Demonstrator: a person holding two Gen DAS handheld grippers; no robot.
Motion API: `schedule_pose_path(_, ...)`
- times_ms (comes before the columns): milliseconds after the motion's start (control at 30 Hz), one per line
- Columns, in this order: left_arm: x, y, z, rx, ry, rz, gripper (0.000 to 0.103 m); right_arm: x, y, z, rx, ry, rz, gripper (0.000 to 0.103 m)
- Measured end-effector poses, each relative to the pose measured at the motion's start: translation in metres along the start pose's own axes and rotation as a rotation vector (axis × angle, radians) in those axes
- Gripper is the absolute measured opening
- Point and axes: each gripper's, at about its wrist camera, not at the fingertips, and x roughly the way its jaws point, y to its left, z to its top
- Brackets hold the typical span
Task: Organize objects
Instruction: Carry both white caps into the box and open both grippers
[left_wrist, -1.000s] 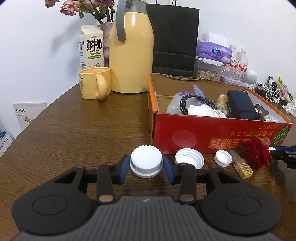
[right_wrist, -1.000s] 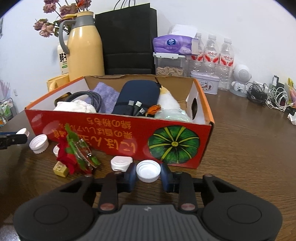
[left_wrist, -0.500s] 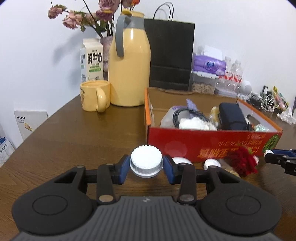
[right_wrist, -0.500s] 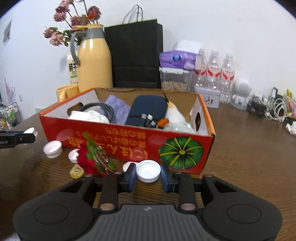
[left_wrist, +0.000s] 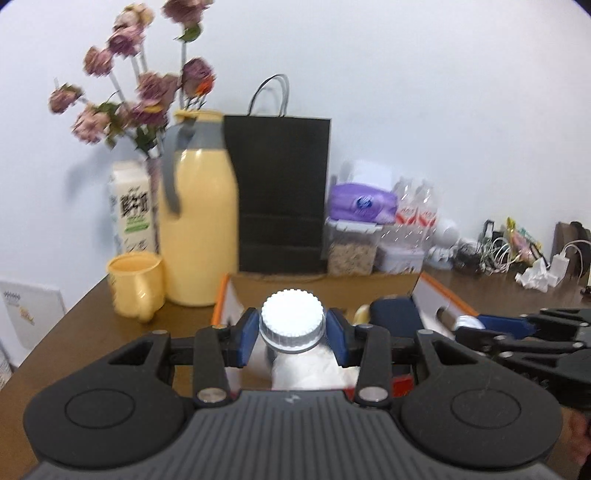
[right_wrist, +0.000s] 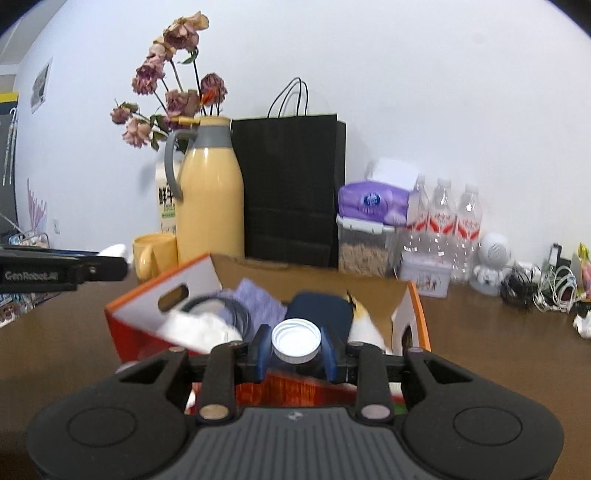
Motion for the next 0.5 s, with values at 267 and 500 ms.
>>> schedule_pose_path(267, 0.04, -0.017, 0.021, -0.025, -0.014, 0.001, 0.041, 0.035, 0.002, 0.026, 0.009, -0.028, -0.031, 0.027)
schedule_pose_path(500, 0.085, -0.015, 0.004, -0.064, 0.057, 0.042, 0.041, 0.066, -0.013, 0.016, 0.077, -0.008, -0.068, 0.027)
